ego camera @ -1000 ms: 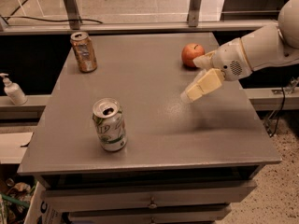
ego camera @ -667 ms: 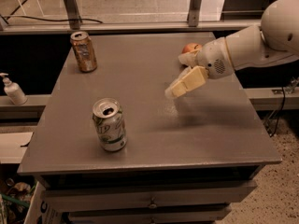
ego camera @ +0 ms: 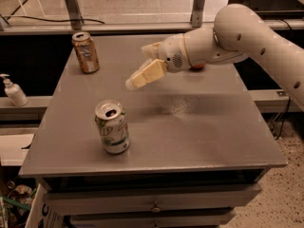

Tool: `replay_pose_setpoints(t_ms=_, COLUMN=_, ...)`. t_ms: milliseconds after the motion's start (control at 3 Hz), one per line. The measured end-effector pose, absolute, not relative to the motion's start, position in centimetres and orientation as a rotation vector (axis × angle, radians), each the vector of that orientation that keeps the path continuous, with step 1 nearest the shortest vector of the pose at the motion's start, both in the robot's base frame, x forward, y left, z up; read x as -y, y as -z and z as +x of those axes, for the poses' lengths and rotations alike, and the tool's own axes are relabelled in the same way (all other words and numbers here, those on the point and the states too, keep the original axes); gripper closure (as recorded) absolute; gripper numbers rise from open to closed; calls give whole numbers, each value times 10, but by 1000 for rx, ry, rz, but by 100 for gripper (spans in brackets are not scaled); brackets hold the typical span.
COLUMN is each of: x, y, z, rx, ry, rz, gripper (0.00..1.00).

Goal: Knock orange can over

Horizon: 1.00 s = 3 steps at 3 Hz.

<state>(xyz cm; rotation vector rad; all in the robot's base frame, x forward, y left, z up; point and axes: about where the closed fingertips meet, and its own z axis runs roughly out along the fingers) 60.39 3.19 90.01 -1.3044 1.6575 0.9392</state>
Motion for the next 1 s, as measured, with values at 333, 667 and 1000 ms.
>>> replay_pose_setpoints(t_ms=333, x=-73, y=-892, z=618, rx=-1614, ry=-1030, rz=-1243, gripper=0)
replay_pose_setpoints(t_ms=667, x=-109, y=-893, z=631, rx=-1560, ry=-1130, rz=-1145, gripper=0)
replay_pose_setpoints(t_ms=1000, x=-109, y=-893, z=631, rx=-1560, ry=-1130, rz=-1145, gripper=0)
